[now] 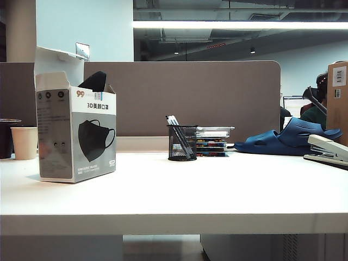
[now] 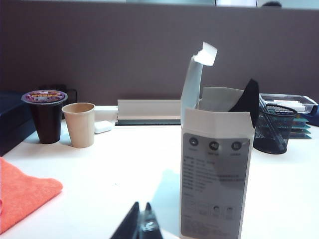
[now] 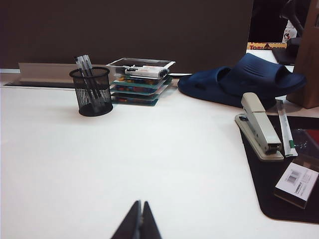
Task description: Put the mask into the mask box.
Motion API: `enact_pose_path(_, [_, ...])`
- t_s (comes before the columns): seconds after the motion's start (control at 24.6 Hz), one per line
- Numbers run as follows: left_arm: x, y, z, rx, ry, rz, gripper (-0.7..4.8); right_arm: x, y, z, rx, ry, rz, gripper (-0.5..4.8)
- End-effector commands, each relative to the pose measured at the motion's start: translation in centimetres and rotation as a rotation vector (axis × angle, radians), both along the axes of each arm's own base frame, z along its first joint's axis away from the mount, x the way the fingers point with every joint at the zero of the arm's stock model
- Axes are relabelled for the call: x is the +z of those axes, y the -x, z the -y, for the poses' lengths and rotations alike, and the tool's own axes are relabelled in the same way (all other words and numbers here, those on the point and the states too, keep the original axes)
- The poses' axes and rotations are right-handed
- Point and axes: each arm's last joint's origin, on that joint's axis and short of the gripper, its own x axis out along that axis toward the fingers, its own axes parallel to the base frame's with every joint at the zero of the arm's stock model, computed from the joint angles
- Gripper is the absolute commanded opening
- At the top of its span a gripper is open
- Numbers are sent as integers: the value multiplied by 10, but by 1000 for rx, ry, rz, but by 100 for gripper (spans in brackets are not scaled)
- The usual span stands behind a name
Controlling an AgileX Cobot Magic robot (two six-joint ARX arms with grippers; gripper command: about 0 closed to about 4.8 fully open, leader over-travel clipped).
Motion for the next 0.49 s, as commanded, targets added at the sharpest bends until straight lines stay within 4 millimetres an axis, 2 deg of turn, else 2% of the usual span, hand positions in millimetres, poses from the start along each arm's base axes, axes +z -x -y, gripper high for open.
enact_pose_path(0.04, [0, 0, 0, 3, -2, 26, -6, 1, -1, 0, -6, 0, 52, -5])
enact_pose_path(0.49, [-6, -2, 0, 7, -7, 35, -6, 0, -1, 1, -23, -1, 41, -5])
